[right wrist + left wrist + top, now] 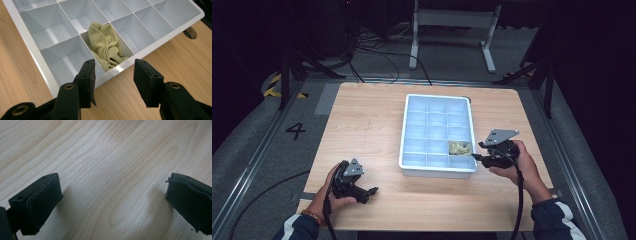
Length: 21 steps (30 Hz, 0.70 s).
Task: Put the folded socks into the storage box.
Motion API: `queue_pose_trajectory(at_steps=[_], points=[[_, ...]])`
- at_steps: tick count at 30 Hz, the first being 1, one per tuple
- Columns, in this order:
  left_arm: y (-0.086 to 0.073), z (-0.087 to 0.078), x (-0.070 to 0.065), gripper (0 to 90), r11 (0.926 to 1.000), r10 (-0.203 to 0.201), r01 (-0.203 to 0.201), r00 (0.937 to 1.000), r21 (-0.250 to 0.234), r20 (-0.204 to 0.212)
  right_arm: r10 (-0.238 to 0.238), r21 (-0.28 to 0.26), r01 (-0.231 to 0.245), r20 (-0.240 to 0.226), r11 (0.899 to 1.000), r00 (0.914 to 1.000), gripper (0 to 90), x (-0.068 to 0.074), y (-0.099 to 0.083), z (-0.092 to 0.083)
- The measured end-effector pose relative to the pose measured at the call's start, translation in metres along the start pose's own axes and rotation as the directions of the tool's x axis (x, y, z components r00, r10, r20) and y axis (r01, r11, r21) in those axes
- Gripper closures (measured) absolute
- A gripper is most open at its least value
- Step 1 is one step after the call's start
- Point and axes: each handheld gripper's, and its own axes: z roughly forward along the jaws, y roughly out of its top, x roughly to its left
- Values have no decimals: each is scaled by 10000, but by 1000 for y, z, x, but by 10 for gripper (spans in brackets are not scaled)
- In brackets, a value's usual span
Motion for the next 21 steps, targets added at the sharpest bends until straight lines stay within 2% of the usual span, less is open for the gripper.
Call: queue_pose_trajectory(at_steps=[13,21], points=[[0,0,0,4,10000,3,-3,10000,-1,-8,105,-10,-104,583,9999,9982,437,2,-29,-14],[0,0,0,4,10000,7,-7,10000,4,-9,127,357,-158,850,9992,9963,399,4,-50,-15]])
